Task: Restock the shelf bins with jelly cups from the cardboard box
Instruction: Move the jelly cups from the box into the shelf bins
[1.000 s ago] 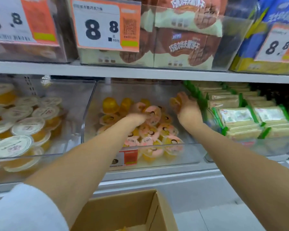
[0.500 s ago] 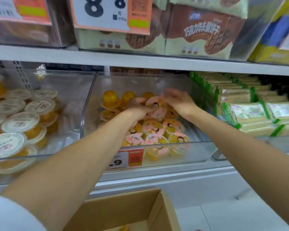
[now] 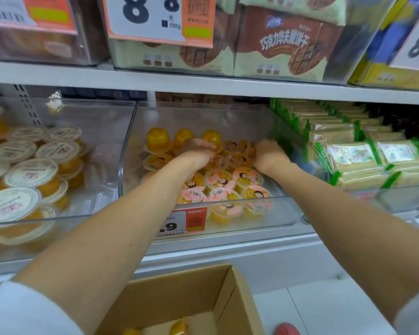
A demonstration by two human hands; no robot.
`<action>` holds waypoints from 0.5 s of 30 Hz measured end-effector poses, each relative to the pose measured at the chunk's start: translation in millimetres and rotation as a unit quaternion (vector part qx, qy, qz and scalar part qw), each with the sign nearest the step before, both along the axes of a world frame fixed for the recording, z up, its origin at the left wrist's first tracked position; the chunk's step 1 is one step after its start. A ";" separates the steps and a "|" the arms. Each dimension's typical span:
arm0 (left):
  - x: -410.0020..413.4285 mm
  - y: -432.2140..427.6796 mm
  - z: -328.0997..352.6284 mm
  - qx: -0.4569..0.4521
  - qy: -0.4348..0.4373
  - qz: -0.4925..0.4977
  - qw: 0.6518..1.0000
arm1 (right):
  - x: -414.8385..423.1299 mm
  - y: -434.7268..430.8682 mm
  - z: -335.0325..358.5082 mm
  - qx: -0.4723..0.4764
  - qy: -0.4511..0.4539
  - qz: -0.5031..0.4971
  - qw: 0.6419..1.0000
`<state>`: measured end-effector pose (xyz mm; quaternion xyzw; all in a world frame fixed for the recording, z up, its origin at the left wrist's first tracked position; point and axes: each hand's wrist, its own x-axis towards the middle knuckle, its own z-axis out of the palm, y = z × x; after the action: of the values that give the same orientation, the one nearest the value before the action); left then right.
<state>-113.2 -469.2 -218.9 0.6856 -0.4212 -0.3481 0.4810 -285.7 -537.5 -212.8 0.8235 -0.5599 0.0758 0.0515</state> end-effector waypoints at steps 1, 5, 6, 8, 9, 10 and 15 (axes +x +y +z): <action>0.5 -1.6 -2.1 0.006 -0.024 -0.006 1.000 | -0.9 -1.0 -3.3 0.037 -0.014 0.003 0.999; 0.2 -1.1 -8.5 0.026 -0.156 -0.020 0.987 | -5.0 5.7 -5.9 0.064 -0.051 -0.014 0.997; -0.7 0.9 -8.2 0.028 -0.188 -0.026 0.981 | -7.4 8.8 -1.8 0.039 -0.072 -0.015 0.997; -2.9 9.0 -4.8 0.030 -0.225 -0.045 0.973 | -11.5 16.1 8.6 -0.003 -0.123 -0.010 0.992; -3.6 15.8 -1.6 0.029 -0.230 -0.051 0.971 | -12.4 23.1 13.6 -0.016 -0.150 -0.006 0.989; -4.1 25.1 2.6 0.026 -0.232 -0.048 0.971 | -11.7 33.5 18.7 -0.028 -0.176 -0.001 0.984; -7.8 104.1 36.1 -0.046 -0.253 -0.019 0.966 | 8.2 121.5 33.5 -0.090 -0.249 0.092 0.960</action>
<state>-120.9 -365.1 -182.8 0.7203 -0.5576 -0.1532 0.3831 -277.5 -416.0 -179.2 0.8182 -0.4681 0.3331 -0.0228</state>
